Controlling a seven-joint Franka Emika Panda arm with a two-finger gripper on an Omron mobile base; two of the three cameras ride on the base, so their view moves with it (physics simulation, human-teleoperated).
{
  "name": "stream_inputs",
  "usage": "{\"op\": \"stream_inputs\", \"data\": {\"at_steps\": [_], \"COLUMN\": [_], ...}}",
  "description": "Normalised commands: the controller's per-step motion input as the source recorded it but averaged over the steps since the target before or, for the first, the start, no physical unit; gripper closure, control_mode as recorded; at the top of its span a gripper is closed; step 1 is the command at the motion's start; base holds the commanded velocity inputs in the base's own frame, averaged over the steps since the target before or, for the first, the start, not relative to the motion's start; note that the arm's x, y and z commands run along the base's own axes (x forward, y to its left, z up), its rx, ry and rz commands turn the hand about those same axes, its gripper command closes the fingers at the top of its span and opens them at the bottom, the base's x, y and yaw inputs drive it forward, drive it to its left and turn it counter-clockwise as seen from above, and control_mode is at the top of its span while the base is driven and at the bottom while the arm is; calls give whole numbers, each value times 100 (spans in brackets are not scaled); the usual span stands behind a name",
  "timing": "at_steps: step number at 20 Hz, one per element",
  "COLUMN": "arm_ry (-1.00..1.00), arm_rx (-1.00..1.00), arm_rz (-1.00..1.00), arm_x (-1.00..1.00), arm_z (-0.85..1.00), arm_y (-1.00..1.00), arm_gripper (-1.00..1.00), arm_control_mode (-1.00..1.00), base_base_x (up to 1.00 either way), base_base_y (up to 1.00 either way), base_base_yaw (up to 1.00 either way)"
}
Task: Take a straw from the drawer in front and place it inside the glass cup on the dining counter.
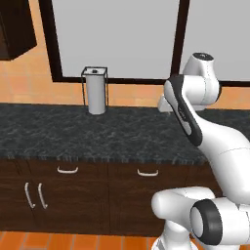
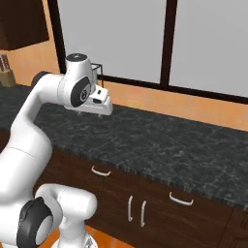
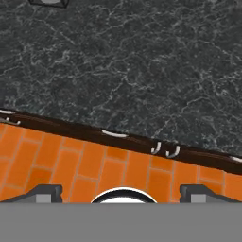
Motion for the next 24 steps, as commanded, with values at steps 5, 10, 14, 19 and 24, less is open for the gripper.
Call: {"op": "stream_inputs", "data": {"at_steps": [5,10,14,19,24], "arm_ry": [0,0,0,0,0], "arm_rx": [0,0,0,0,0], "arm_rz": [0,0,0,0,0], "arm_x": [0,0,0,0,0], "arm_z": [0,0,0,0,0], "arm_y": [0,0,0,0,0], "arm_gripper": [-100,-100,-100,-100,-100], "arm_control_mode": [100,100,100,100,100], "base_base_x": [0,-4,-6,0,0], "base_base_y": [-75,-72,-68,-63,-65], "base_base_yaw": [61,49,42,35,43]}}
